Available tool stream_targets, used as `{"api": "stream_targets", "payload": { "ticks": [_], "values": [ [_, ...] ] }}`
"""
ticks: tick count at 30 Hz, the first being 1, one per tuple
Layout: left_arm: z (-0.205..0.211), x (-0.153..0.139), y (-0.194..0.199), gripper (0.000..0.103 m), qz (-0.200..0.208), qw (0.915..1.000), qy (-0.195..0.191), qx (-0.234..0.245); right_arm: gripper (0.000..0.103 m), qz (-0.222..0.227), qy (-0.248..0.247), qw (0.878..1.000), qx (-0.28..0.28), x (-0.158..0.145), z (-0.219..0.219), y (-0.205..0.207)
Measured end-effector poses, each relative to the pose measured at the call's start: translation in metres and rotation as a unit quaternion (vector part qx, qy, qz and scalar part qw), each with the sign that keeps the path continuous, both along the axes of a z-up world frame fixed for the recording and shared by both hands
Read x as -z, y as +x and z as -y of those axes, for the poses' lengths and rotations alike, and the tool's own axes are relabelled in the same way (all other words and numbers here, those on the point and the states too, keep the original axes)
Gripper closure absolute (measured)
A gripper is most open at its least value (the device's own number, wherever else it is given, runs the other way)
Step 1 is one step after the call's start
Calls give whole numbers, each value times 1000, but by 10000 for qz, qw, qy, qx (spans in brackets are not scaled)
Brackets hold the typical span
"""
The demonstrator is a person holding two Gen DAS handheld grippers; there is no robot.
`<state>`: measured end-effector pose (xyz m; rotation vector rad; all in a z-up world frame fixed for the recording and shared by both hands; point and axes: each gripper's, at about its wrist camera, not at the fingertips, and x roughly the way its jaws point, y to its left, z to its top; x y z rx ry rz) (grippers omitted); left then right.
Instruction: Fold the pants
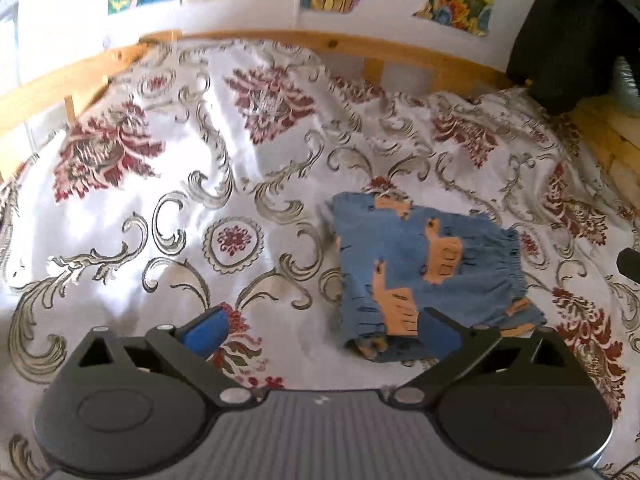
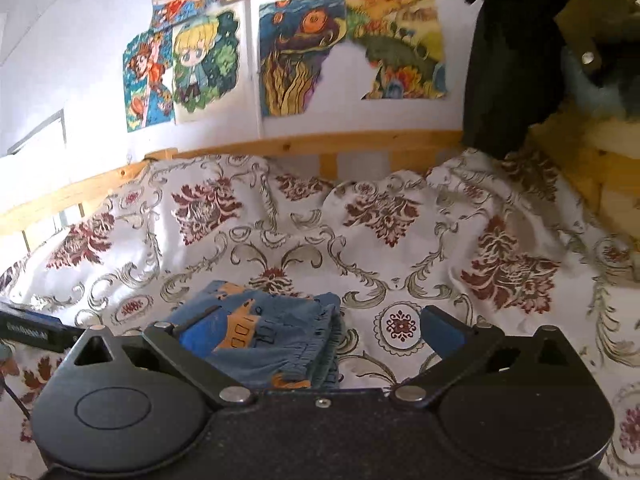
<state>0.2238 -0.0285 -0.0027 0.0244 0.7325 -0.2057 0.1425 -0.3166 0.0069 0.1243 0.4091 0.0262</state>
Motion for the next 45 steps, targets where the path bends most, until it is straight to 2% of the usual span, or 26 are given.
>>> {"api": "stream_targets", "payload": {
  "ticks": [5,12,20,25,34,39,45],
  "values": [
    [15,-4,-27,0,230,9996,-133,-48,1,115,-5,9998,148,-5,-8,-26],
    [22,-6,-53,0,243,9982,-317,-440,1,-24,92,9998,180,2,-12,-54],
    [28,-6,-86,0,539,9980,-10,-319,1,-143,314,9988,333,6,-15,-83],
    [33,-5,-100,0,673,9973,291,-81,1,-447,590,9967,336,10,-17,-91],
    [32,7,-115,0,742,9946,680,245,1,-641,431,9968,183,18,-28,-84],
    [27,12,-115,0,637,9954,696,178,1,-690,305,9971,-29,21,-36,-82],
    [19,13,-113,0,498,9976,488,26,1,-612,195,9978,-160,19,-41,-84]
  ]
}}
